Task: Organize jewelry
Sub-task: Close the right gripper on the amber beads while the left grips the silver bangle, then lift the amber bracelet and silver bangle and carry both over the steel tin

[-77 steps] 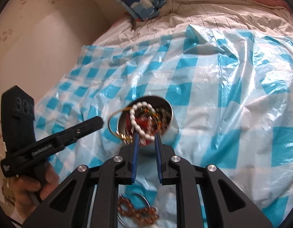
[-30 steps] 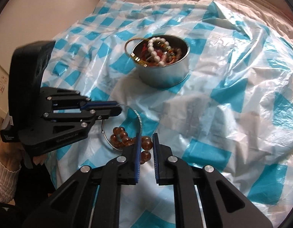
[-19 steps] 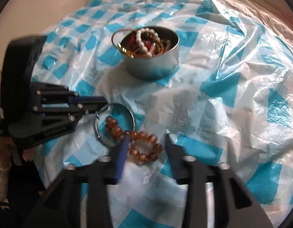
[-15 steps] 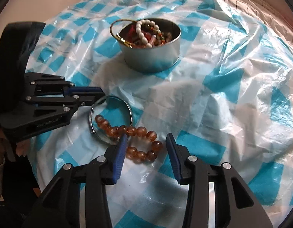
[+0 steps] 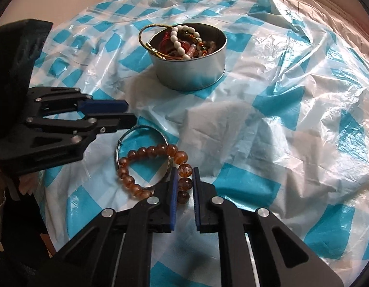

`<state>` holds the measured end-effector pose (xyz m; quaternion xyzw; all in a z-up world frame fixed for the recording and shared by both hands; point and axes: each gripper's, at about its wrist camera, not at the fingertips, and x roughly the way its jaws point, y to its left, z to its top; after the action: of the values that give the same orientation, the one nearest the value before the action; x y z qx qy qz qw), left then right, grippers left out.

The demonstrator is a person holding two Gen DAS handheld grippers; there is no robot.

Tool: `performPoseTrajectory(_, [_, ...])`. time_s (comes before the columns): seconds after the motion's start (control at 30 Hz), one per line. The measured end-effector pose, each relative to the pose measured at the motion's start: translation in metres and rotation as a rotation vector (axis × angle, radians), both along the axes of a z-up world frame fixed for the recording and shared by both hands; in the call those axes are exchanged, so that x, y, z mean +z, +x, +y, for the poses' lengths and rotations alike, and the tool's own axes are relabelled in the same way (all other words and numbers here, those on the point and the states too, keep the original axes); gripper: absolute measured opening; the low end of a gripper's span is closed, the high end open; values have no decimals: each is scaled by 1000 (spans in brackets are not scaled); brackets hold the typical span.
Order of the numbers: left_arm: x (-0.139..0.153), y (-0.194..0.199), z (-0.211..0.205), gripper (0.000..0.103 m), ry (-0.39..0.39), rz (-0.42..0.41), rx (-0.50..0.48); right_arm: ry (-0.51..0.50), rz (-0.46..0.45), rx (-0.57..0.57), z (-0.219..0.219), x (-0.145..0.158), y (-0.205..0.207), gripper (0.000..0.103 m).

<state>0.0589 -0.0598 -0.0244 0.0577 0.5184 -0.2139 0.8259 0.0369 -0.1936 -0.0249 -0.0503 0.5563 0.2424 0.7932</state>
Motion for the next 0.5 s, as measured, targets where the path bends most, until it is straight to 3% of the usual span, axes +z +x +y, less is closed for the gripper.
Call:
performPoseTrajectory(0.1, [-13, -7, -16, 39, 86, -10, -52, 6, -4, -1, -4, 4, 0, 12])
performPoseTrajectory(0.13, [-15, -9, -20, 34, 113, -27, -66, 8, -8, -3, -5, 6, 0, 12])
performPoseTrajectory(0.2, [-14, -12, -26, 3, 134, -35, -98, 19, -14, -10, -8, 10, 0, 12])
performPoseTrajectory(0.27, [-9, -12, -24, 3, 123, -38, -93, 47, -14, -21, -12, 14, 1, 12])
performPoseTrajectory(0.33, [1, -7, -11, 3, -3, 5, -58, 133, 4, -39, -19, 19, 3, 12])
performPoseTrajectory(0.5, [30, 1, 16, 4, -213, 6, 10, 357, 43, -79, -31, 30, 9, 12])
